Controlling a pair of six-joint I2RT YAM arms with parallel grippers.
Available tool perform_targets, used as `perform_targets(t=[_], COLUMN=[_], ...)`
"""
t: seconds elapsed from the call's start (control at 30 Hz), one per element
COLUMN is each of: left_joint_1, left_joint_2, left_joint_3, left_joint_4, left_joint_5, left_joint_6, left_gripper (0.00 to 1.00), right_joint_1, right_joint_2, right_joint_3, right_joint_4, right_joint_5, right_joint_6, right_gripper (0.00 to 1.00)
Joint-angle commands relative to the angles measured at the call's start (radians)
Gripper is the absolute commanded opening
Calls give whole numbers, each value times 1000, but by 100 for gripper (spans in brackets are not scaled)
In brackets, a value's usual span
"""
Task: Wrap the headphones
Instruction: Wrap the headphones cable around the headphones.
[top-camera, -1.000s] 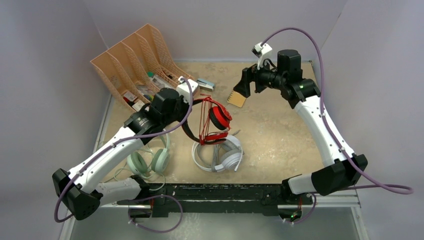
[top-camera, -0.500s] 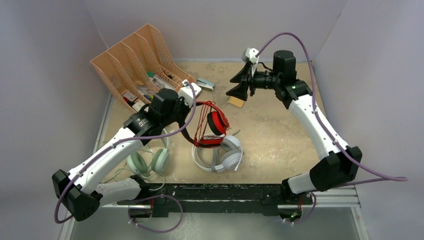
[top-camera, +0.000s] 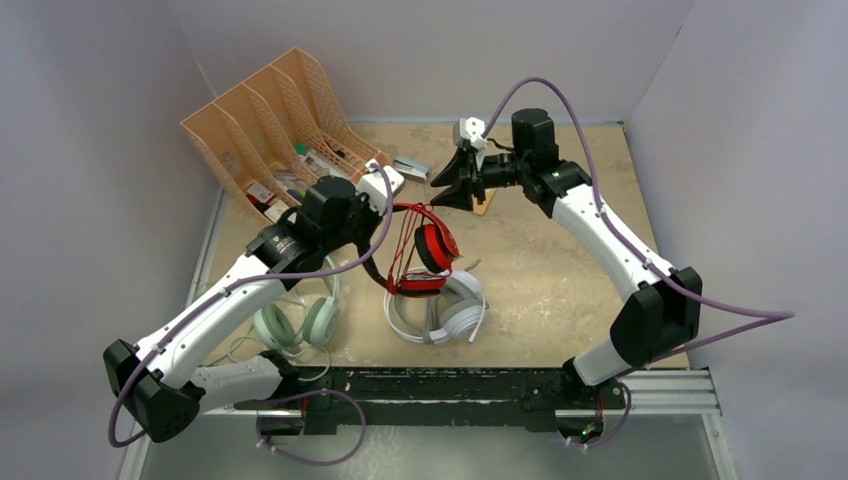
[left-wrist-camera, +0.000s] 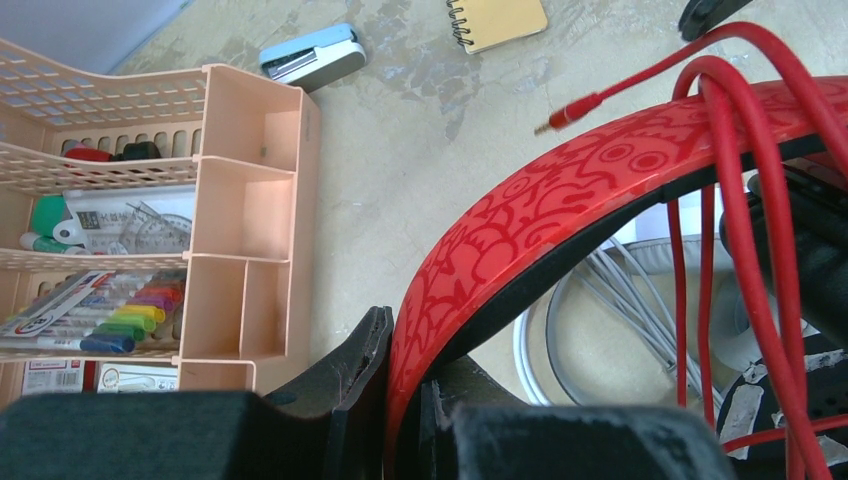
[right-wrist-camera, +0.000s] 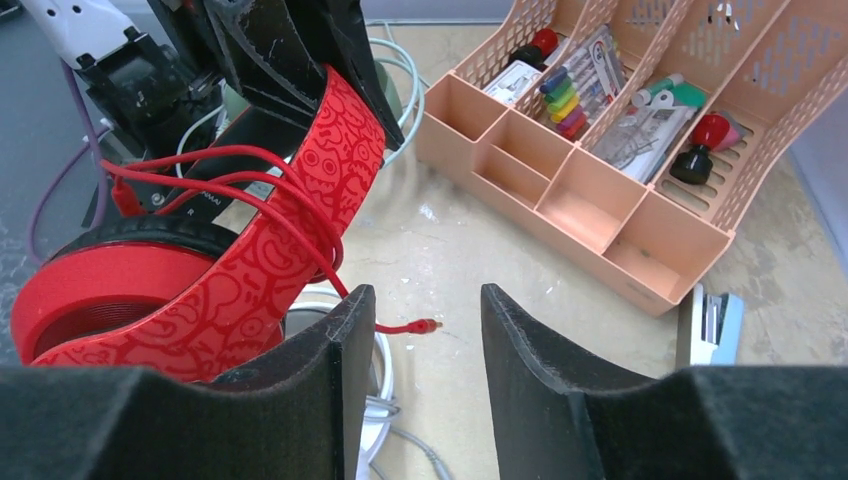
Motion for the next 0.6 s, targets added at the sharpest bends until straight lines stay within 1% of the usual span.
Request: perform_targets(t=[0.0, 0.13, 0.27, 0.5, 0.57], left_joint_1=[6, 7, 6, 6, 6], left_joint_2=[-25, -24, -27, -20, -19], left_joint_3=[60, 59, 61, 76, 78], left_joint_4=[68, 66, 68, 61, 62], left_joint_5=[26, 28, 29, 35, 36], left_joint_6=[-5, -5, -8, -15, -15], left_gripper=[0, 0, 0, 0, 0], right_joint_1=[11, 19, 22, 26, 27], right_joint_2=[-4, 4, 14, 16, 13], right_joint_3=[6, -4, -2, -16, -24], right_joint_4=[18, 30, 35, 67, 89], right_joint_5=[-58, -69, -80, -109, -128], right_joint_6=[-52, -52, -36, -11, 4], right_gripper=[43, 40, 31, 27, 22])
